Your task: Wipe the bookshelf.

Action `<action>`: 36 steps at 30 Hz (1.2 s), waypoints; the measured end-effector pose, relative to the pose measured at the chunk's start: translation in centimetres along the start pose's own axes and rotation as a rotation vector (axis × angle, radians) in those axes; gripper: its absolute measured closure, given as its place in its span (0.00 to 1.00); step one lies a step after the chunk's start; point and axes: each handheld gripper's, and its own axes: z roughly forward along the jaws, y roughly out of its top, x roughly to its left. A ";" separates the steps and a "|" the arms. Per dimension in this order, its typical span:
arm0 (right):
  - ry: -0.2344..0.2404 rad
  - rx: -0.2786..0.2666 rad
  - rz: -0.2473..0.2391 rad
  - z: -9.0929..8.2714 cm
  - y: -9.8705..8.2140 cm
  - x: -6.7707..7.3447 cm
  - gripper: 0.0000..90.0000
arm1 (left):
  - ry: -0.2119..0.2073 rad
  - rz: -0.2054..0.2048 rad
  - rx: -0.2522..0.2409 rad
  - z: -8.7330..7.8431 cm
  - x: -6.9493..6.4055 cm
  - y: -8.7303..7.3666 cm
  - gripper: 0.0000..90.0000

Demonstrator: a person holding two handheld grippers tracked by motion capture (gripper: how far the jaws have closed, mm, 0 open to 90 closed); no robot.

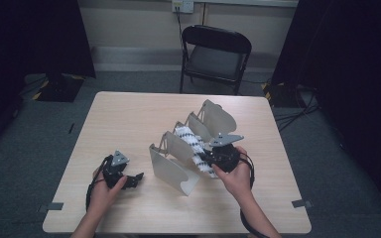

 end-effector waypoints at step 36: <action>-0.057 -0.018 -0.006 1.3 2.0 -0.3 0.91 | 0.000 0.000 0.000 0.0 0.0 0.0 0.16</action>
